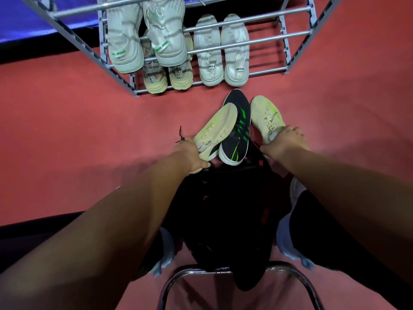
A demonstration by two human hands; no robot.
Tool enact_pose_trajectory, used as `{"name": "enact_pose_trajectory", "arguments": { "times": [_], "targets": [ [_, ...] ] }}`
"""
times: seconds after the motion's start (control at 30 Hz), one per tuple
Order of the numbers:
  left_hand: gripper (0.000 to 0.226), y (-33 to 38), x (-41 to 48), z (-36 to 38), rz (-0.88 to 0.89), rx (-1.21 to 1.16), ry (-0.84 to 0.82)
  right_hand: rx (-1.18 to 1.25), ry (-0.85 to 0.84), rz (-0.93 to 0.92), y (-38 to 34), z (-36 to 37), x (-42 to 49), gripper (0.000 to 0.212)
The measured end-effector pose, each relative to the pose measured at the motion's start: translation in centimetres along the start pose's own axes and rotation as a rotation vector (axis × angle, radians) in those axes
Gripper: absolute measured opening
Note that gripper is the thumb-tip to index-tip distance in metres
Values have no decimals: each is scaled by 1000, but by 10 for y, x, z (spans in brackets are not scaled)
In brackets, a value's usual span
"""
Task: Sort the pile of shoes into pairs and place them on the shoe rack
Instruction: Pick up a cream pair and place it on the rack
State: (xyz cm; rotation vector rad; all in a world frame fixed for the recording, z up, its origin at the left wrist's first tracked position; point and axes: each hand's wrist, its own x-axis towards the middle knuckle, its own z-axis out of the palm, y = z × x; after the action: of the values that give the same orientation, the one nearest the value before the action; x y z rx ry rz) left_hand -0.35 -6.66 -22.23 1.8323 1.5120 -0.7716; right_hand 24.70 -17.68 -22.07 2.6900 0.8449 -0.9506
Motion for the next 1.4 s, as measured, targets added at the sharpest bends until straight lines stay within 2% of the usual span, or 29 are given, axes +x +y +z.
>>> {"name": "enact_pose_trajectory", "arguments": {
  "times": [0.2, 0.27, 0.4, 0.53, 0.57, 0.67, 0.77, 0.87, 0.93, 1.0, 1.03, 1.2, 1.4],
  "targets": [
    [98, 1, -5, -9, 48, -58, -19, -38, -56, -6, -9, -7, 9, 119],
    [93, 3, -8, -15, 71, -107, -48, -47, -75, -7, -15, -18, 7, 110],
    [56, 16, -26, -38, 57, -97, -188, -4, -54, 25, -29, -51, -3, 87],
    [72, 29, -49, -57, 49, -166, -232, 22, -51, 80, -35, -74, -15, 87],
    [75, 31, -54, -63, 51, -203, -209, 42, -38, 83, -36, -80, -21, 88],
    [60, 39, -72, -83, 84, -285, -98, 92, 56, 34, -37, -99, -43, 93],
    [63, 48, -91, -105, 126, -346, 23, 114, 135, -51, -36, -119, -65, 93],
    [50, 59, -114, -127, 159, -449, 129, 64, 214, -144, -37, -137, -83, 112],
    [45, 66, -125, -142, 183, -492, 216, 23, 256, -188, -40, -154, -87, 104],
    [46, 71, -135, -153, 205, -529, 303, 10, 295, -211, -44, -178, -90, 78],
    [47, 75, -138, -158, 210, -557, 340, 18, 313, -229, -46, -190, -92, 71],
    [45, 89, -130, -166, 192, -704, 400, 106, 420, -259, -58, -220, -94, 85],
    [44, 99, -92, -171, 141, -673, 487, 266, 456, -282, -69, -198, -65, 81]
  ]
}}
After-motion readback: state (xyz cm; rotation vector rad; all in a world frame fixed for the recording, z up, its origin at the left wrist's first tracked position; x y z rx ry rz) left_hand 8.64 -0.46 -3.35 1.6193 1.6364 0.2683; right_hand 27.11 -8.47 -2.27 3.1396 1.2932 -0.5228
